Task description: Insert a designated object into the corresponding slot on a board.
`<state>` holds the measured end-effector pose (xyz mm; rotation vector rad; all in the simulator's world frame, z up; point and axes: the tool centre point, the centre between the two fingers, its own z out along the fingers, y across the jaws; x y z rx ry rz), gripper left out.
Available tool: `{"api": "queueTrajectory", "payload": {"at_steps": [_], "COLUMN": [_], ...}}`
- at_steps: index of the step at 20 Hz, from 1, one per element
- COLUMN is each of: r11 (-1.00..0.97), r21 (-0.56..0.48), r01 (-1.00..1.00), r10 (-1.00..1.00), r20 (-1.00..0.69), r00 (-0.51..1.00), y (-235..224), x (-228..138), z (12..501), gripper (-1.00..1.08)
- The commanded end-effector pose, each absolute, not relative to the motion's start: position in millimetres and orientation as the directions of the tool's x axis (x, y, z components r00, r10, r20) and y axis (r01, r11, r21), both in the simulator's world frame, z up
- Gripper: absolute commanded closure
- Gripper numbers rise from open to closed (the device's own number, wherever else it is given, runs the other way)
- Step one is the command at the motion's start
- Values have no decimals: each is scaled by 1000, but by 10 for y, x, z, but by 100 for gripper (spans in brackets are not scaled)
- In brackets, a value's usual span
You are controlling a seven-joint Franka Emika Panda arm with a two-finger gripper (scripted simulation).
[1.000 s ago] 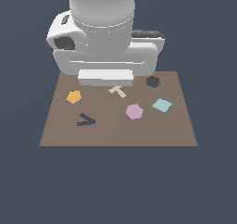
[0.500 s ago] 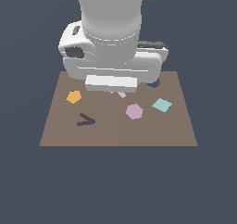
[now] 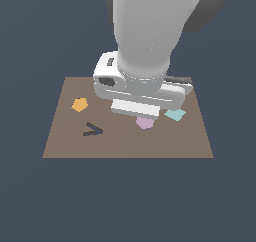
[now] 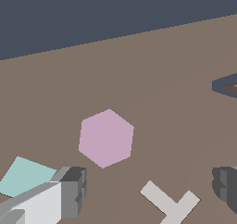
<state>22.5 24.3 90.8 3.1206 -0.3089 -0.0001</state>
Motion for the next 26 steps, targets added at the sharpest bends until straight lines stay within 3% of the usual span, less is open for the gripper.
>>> {"api": "queueTrajectory", "payload": {"at_steps": [1, 25, 26], "r11": [-972, -949, -949], "r21": [4, 0, 0], "r01": [-234, -316, -316], "r10": [-234, -316, -316], "r20": [1, 0, 0], "r00": [972, 949, 949], "y": [335, 531, 531], "x": [274, 417, 417], "z": [781, 299, 299], "gripper": [-92, -92, 108]}}
